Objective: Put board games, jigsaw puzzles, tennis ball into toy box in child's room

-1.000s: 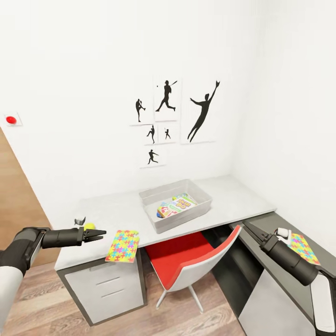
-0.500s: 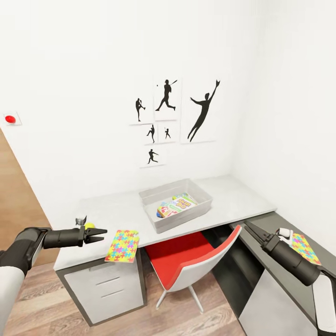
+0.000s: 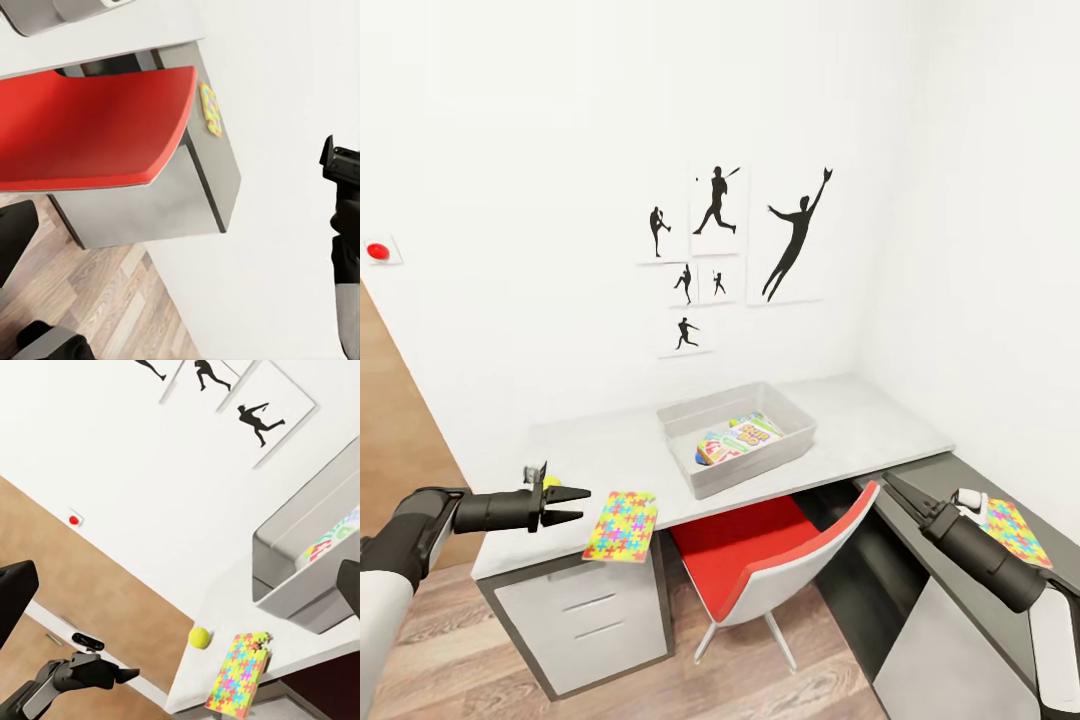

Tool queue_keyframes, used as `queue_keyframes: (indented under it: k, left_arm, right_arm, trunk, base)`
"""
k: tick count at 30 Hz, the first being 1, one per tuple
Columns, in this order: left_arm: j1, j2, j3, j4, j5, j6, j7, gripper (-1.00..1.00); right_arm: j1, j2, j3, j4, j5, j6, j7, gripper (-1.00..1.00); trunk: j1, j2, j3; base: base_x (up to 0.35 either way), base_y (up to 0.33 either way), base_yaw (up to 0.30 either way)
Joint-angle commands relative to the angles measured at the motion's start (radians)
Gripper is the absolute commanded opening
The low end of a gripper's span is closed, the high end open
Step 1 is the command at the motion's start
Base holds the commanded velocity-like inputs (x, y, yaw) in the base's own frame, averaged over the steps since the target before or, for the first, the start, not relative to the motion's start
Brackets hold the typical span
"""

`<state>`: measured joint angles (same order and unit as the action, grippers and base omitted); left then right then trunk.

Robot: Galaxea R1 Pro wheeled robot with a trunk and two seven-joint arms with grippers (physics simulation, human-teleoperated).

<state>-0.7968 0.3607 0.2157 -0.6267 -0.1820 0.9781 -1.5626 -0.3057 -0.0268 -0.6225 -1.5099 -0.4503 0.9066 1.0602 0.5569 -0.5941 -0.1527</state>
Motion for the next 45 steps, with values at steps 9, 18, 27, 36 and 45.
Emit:
queue_keyframes:
  k: [9,18,27,36,45]
  left_arm:
    - [-0.001,-0.021,0.002,0.000,-0.015,0.015,-0.008,1.00]
    - [-0.001,-0.022,0.004,0.000,-0.016,0.016,-0.008,1.00]
    - [-0.001,-0.022,0.004,0.002,-0.016,0.016,-0.008,1.00]
    - [-0.001,-0.022,0.005,0.017,-0.016,0.016,-0.008,1.00]
    - [-0.001,-0.022,0.005,0.018,-0.016,0.016,-0.008,1.00]
  right_arm:
    - [-0.001,-0.001,-0.002,0.000,-0.003,0.006,0.003,1.00]
    - [-0.001,0.000,0.001,0.000,-0.001,0.006,0.002,1.00]
    - [-0.001,0.010,0.004,-0.001,0.001,0.003,0.001,1.00]
    - [-0.001,0.014,0.004,-0.001,0.002,0.002,0.001,1.00]
    - [0.000,0.014,0.005,0.000,0.001,0.000,0.002,1.00]
  trunk:
    - [0.035,-0.065,-0.030]
    - [0.069,-0.128,-0.058]
    - [0.104,-0.191,-0.086]
    - [0.138,-0.254,-0.115]
    - [0.173,-0.317,-0.143]
  base:
    - [-0.091,0.050,0.000]
    - [-0.049,0.029,0.000]
    - [-0.002,0.001,0.000]
    - [-0.060,0.014,0.000]
    - [-0.096,0.039,0.000]
